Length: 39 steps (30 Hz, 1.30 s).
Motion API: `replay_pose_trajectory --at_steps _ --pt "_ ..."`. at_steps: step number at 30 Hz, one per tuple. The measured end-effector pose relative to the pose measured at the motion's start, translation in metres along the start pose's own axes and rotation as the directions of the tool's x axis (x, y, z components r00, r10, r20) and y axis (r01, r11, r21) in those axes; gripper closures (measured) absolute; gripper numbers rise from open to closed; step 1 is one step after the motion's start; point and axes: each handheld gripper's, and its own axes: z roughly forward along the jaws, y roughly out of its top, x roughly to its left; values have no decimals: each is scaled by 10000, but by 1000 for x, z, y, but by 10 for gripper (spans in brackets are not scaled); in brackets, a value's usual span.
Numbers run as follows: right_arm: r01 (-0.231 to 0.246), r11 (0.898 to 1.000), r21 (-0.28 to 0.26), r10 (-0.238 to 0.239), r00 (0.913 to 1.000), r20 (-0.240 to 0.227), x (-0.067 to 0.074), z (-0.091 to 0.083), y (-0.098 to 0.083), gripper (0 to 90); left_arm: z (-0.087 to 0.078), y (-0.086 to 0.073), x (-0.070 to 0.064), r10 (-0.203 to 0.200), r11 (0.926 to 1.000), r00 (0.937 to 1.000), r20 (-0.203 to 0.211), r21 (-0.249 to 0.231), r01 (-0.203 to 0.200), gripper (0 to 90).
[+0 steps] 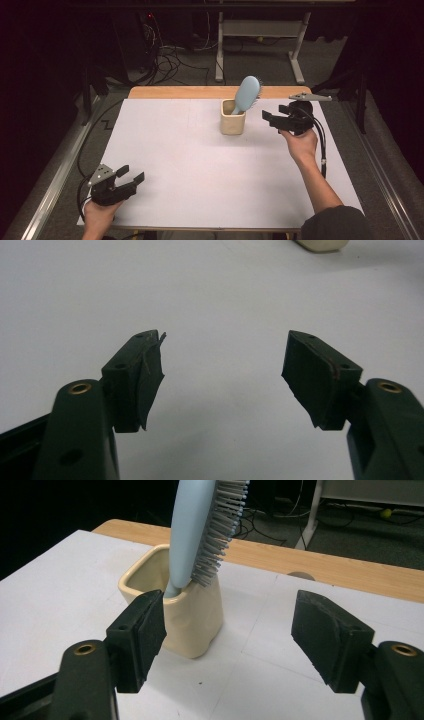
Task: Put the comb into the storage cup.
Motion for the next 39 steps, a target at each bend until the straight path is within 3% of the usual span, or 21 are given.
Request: replay_pose_trajectory --at_steps 18,39 --pt "-216 9998 -24 216 9998 9 -10 -14 -18 305 1 0 1 -8 10000 10000 6 64 8 330" --pt "-49 9995 -309 44 9999 -148 -8 -26 -23 306 -4 0 1 26 10000 10000 1 -67 -26 330"
